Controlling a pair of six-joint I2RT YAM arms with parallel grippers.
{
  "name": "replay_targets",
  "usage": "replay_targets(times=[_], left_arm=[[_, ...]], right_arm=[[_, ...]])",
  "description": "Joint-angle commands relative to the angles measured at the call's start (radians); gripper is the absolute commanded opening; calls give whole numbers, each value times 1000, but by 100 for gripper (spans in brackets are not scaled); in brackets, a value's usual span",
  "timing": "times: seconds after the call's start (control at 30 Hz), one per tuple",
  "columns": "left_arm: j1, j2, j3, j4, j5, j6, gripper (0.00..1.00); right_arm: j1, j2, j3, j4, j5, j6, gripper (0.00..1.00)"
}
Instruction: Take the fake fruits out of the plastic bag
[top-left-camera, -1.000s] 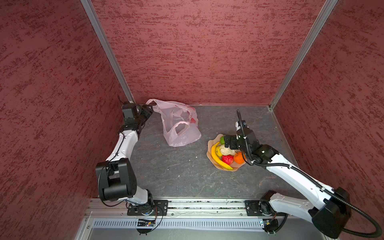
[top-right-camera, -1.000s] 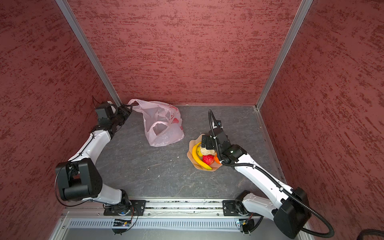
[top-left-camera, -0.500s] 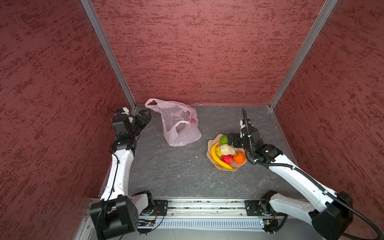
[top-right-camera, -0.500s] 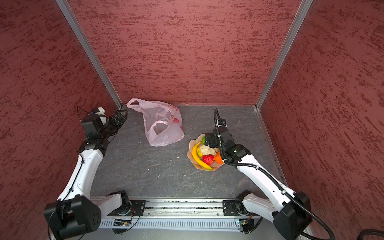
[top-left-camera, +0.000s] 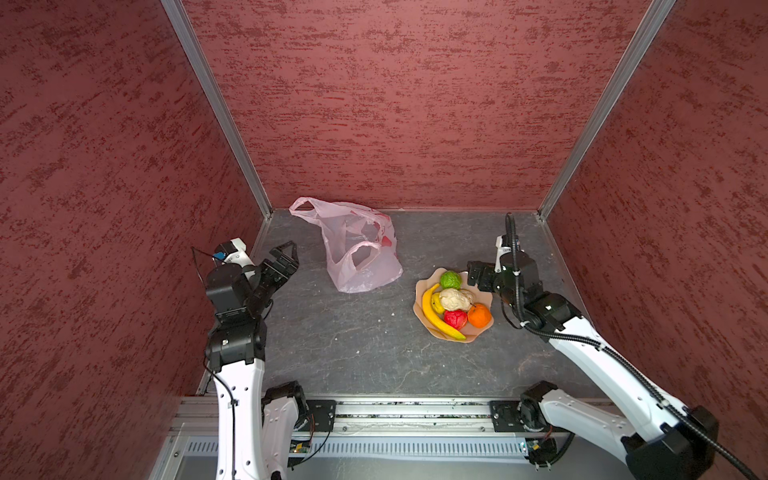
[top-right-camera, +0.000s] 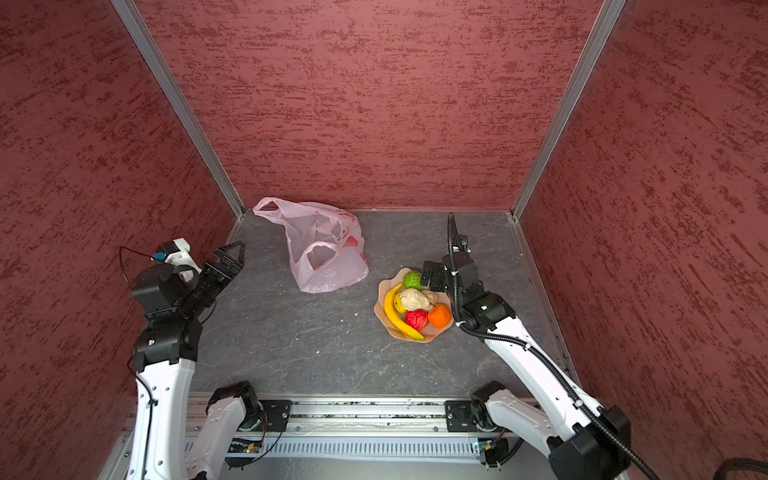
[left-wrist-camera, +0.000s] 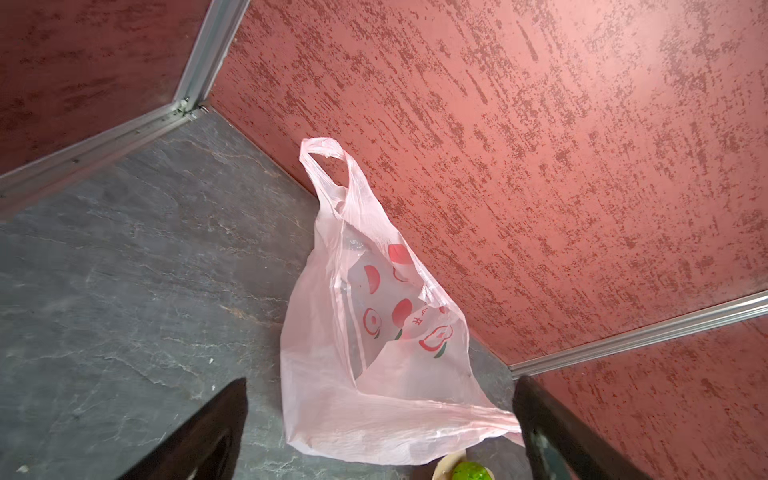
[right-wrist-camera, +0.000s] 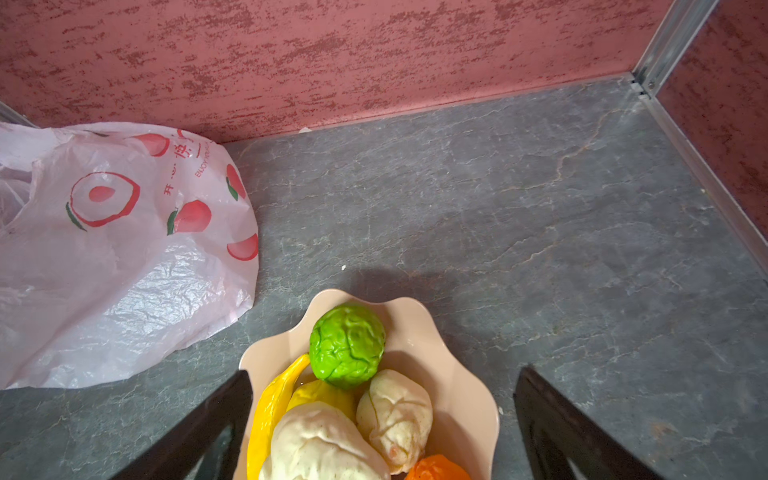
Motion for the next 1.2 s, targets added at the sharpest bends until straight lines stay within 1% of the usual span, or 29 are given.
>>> replay_targets(times=[0.0, 0.2, 0.33, 0.37, 0.47, 0.53, 0.6, 0.7, 0.8, 0.93, 1.03, 1.07, 1.17], left_arm=[[5, -45, -43, -66, -74, 34, 100], [3, -70, -97, -80, -166, 34, 100], [-19, -61, -158, -36, -269, 52, 100], [-27, -60, -175, -21, -309, 52, 99], [-77, -59, -254, 97, -397, 67, 99], [-138, -50, -316, 202, -479, 99, 99], [-223, -22, -378, 338, -584, 187, 100], [-321, 56, -455, 550, -691, 345, 99], [-333, 180, -486, 685, -697, 395, 99], [-329, 351, -496, 831, -678, 439, 99], [-326, 465, -501, 916, -669, 451, 100], [-322, 494, -509, 980, -658, 453, 99], [-320, 554, -528, 1080, -615, 462, 99]], right_arm=[[-49, -37, -34, 62, 30, -24, 99], [-128, -64, -94, 132, 60, -36, 99], [-188, -92, -166, 216, 117, -32, 99], [-200, -95, -183, 237, 135, -35, 99], [-239, -98, -248, 329, 199, -53, 99], [-268, -91, -288, 398, 217, -60, 99], [-298, -74, -315, 450, 226, -64, 99], [-323, -48, -355, 541, 264, -90, 99], [-336, -34, -418, 685, 314, -137, 99], [-370, -3, -497, 865, 322, -166, 99], [-378, 54, -505, 938, 331, -198, 99], [-379, 80, -506, 972, 331, -211, 99], [-387, 160, -506, 1051, 304, -226, 99]])
